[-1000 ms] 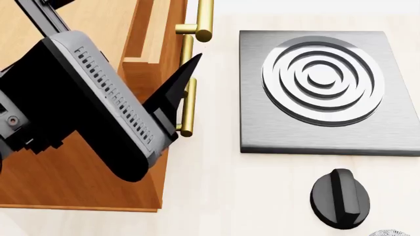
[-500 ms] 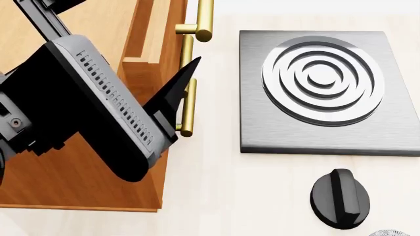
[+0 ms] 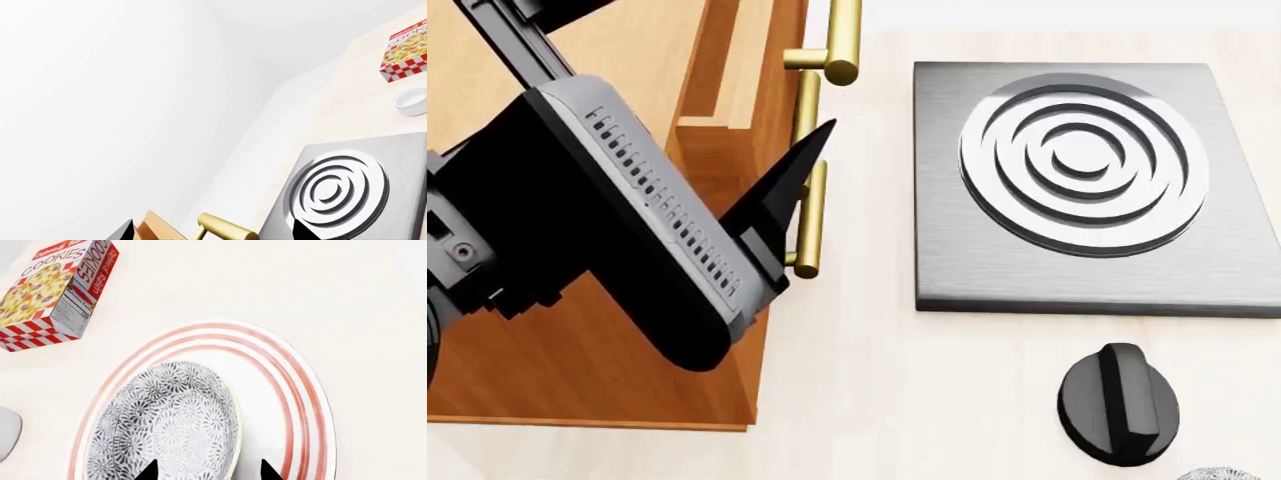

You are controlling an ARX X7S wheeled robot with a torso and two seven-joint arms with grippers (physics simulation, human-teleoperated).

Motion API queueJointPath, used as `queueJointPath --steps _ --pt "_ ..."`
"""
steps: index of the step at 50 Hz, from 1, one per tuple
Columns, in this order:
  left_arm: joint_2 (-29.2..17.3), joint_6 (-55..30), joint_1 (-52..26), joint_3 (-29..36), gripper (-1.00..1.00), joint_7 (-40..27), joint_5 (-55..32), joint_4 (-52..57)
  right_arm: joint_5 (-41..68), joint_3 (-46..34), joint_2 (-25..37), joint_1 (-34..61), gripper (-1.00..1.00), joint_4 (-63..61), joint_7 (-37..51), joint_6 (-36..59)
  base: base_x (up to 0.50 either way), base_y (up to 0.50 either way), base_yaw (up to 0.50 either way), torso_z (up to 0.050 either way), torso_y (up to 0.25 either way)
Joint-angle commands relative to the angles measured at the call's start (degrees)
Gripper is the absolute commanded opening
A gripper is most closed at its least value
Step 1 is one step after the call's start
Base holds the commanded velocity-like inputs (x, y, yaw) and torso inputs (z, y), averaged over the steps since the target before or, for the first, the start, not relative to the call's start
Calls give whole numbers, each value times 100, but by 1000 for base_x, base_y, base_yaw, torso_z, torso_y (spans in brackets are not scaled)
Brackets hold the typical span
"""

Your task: Pick the akita bowl on the wooden cabinet and place it on the plate.

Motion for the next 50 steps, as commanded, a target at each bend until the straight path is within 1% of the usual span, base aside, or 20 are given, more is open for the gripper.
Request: queueJointPath --steps 1,17,35,50 --pt "-17 22 49 14 100 -3 26 -1 -39 -14 -2 6 100 -13 -55 0 0 0 0 0 0" --pt "-30 30 68 -3 100 -4 32 -17 -37 -10 8 -4 100 -4 -100 11 0 0 0 0 0" --pt "-51 -64 -23 -73 100 -14 -40 45 260 340 355 -352 100 -850 295 260 0 0 0 0 0" --pt "-53 -131 -69 -112 100 -42 -83 98 402 612 572 -556 100 -1289 444 344 0 0 0 0 0"
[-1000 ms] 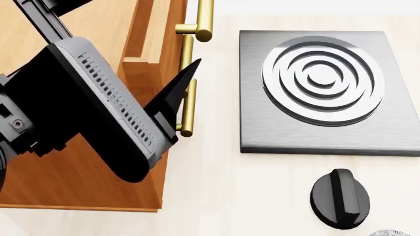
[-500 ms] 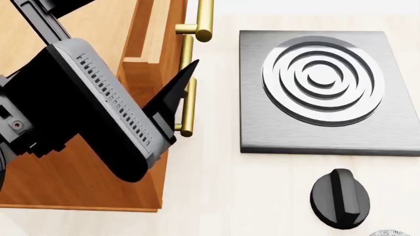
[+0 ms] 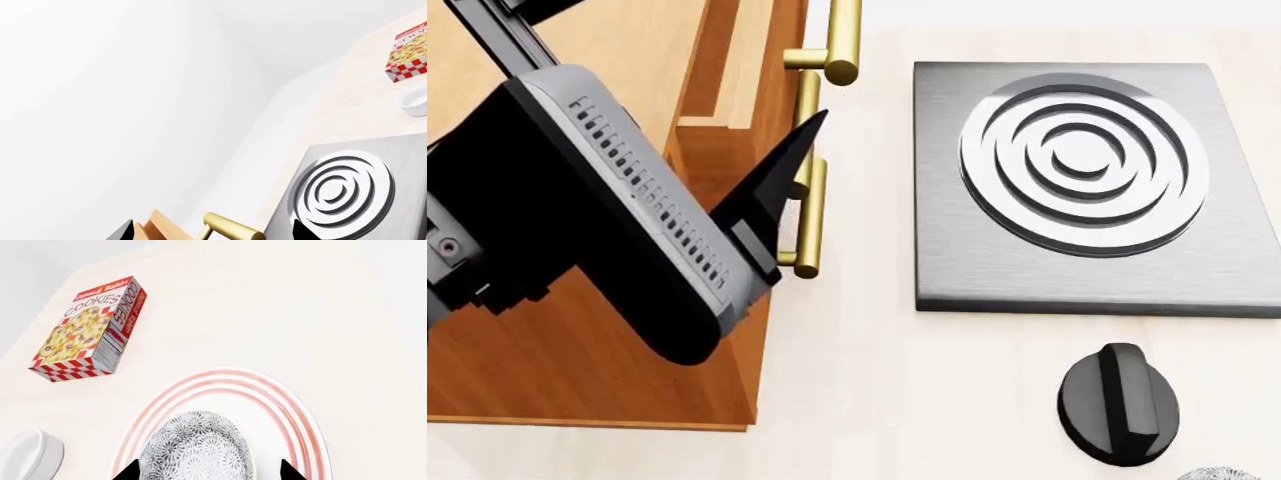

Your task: Pick the akita bowl on the wooden cabinet and place it on the plate.

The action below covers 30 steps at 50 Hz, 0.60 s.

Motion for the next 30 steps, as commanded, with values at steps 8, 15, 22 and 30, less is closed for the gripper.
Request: queueJointPath --steps 8,15,22,30 --pt "-16 -24 -3 -27 100 -16 -18 33 -61 -21 367 91 100 -800 230 113 0 0 0 0 0" --pt "-54 -29 4 -47 100 -29 -32 64 94 -242 562 503 100 -1266 414 307 0 0 0 0 0" --pt "-58 -34 3 -57 100 -34 -34 76 204 -458 758 848 100 -1614 544 489 0 0 0 0 0" --pt "-55 -64 -26 -79 100 -39 -61 106 481 -776 1007 1501 100 -2090 732 723 0 0 0 0 0"
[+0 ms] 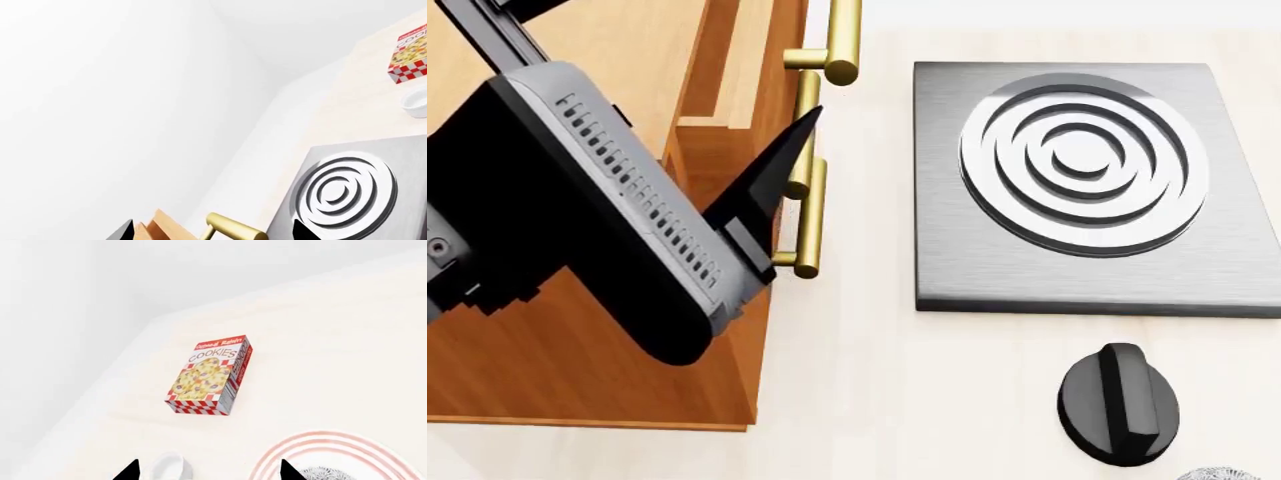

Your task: Pick the akita bowl on the wooden cabinet and place it on the plate.

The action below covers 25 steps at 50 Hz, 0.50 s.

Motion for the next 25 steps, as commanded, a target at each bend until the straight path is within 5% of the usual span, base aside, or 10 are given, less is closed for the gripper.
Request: queueJointPath --steps 1,25 --pt "-11 -25 -16 -27 100 -11 -26 37 261 -391 312 723 100 -603 240 288 0 0 0 0 0" --pt "-102 -19 35 -60 100 -48 -33 107 720 -1200 503 2072 100 -1265 502 714 0 0 0 0 0"
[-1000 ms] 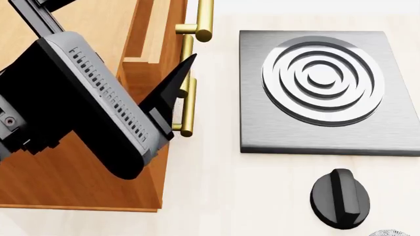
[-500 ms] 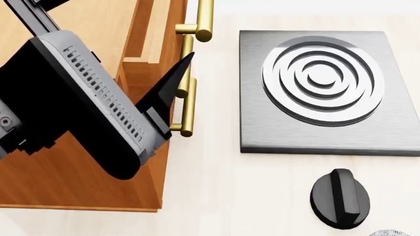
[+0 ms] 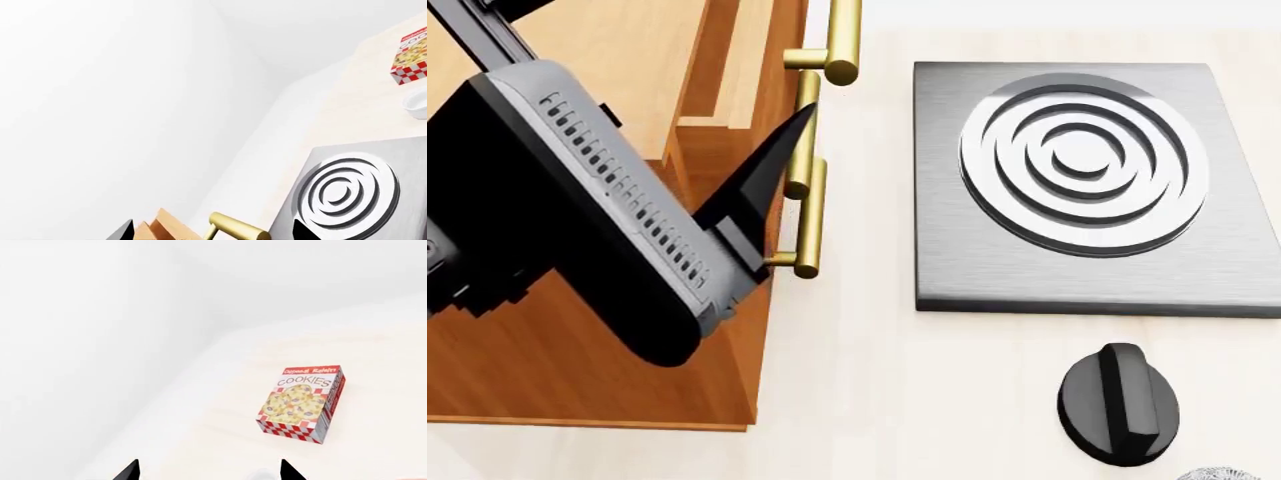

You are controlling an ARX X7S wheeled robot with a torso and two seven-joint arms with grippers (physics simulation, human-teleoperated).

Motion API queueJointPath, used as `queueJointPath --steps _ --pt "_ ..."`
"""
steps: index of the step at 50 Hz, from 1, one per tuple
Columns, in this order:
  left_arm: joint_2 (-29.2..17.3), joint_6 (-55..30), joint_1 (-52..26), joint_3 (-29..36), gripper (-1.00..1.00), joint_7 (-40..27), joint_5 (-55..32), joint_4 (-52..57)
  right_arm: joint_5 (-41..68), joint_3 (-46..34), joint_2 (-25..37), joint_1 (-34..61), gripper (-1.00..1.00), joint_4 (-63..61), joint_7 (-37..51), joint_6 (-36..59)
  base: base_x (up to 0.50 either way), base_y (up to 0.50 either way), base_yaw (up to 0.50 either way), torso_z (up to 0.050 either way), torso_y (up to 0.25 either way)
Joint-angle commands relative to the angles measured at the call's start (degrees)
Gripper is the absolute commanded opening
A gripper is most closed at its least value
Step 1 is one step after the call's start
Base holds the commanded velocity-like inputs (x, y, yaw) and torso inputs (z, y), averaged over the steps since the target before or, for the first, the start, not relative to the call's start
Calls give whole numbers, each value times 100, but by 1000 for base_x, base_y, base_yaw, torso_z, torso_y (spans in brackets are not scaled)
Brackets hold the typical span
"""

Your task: Pick the akita bowl on the wooden cabinet and place it on the plate.

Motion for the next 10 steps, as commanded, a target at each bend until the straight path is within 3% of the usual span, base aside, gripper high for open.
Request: queueJointPath --steps 1,10 --pt "-39 13 32 -12 100 -10 -3 24 229 -412 93 681 100 -357 134 223 0 0 0 0 0" --pt "-97 65 104 -30 100 -37 1 44 435 -765 162 1303 100 -578 306 449 0 0 0 0 0"
